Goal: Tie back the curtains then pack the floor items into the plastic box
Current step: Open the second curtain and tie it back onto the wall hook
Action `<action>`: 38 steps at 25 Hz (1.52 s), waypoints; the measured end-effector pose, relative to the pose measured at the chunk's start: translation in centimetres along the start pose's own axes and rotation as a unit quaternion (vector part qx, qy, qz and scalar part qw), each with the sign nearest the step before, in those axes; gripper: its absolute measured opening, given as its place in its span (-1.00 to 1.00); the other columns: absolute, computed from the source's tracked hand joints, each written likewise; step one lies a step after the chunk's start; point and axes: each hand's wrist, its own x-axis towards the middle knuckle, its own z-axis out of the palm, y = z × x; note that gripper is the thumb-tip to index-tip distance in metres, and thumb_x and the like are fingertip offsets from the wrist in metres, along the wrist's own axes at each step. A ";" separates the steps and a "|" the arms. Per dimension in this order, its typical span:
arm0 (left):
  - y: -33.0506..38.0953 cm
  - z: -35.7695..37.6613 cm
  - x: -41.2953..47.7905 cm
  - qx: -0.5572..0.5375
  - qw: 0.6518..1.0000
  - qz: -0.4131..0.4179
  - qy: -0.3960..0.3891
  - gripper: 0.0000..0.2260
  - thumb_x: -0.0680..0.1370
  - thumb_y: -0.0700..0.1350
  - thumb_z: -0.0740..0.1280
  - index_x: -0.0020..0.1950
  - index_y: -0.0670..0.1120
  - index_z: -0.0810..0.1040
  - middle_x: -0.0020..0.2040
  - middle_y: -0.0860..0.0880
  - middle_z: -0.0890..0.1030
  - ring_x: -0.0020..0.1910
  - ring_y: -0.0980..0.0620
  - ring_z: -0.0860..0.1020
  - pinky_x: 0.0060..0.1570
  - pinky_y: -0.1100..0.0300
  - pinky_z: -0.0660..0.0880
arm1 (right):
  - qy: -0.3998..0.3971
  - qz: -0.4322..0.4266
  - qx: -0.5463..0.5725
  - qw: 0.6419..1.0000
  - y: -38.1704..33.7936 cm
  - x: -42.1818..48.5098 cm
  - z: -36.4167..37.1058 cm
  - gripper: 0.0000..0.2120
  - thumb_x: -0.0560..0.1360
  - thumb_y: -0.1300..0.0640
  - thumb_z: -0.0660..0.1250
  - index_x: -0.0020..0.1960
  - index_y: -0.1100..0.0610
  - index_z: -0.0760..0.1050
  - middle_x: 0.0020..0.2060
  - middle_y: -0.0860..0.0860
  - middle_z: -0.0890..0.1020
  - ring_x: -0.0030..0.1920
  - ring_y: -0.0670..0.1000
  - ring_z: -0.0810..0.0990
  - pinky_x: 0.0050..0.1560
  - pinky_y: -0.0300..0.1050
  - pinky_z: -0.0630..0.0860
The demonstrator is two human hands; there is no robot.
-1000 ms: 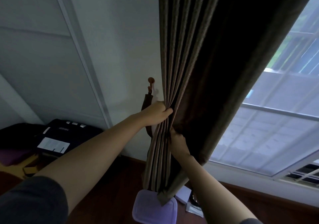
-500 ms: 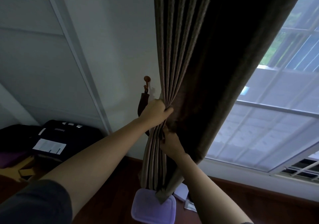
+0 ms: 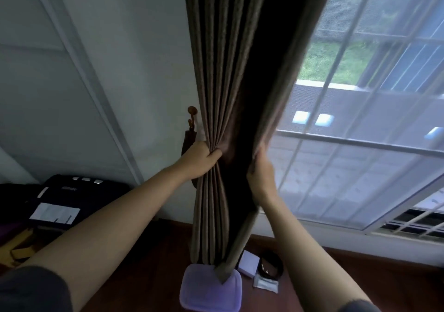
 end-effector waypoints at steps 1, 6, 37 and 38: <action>0.1 0.0 0.0 0.002 1.000 -0.006 -0.006 -0.68 0.59 -0.09 0.18 0.28 -0.21 0.45 0.22 -0.19 0.50 0.16 -0.11 0.50 0.17 0.17 0.40 | -0.056 -0.026 -0.006 0.998 0.5 -0.8 1.4 -0.38 0.48 0.31 0.11 0.49 -0.03 0.11 0.15 0.18 0.58 0.11 0.22 0.56 -0.08 -0.18 0.33; 0.4 -0.5 0.1 -0.008 0.999 -0.031 -0.042 -0.73 0.60 -0.10 0.16 0.06 -0.29 0.51 0.01 -0.30 0.59 -0.02 -0.17 0.57 0.06 0.02 0.50 | -0.195 -0.080 -0.040 0.977 2.5 -3.5 5.6 -0.27 0.53 0.16 0.15 0.51 -0.19 -0.20 0.46 -0.02 0.32 0.30 0.16 0.46 0.16 -0.02 0.45; 1.6 -0.5 -1.3 -0.132 0.987 -0.086 0.019 -0.64 0.56 -0.23 0.18 0.35 -0.04 0.43 0.20 0.01 0.48 0.20 0.08 0.42 0.17 0.26 0.31 | -0.081 0.092 0.354 0.927 -6.8 1.8 0.2 -0.63 0.65 0.00 -0.26 0.14 -0.18 0.31 -0.03 -0.27 0.46 0.00 -0.38 0.40 -0.10 -0.64 0.34; 1.4 -0.6 -1.1 -0.090 0.993 -0.067 0.027 -0.62 0.57 -0.19 0.19 0.39 -0.07 0.38 0.26 -0.01 0.46 0.24 0.05 0.41 0.18 0.27 0.30 | -0.085 0.083 0.356 0.927 -6.9 1.5 0.2 -0.64 0.65 0.01 -0.28 0.22 -0.16 0.25 -0.01 -0.28 0.44 0.04 -0.36 0.38 -0.07 -0.66 0.32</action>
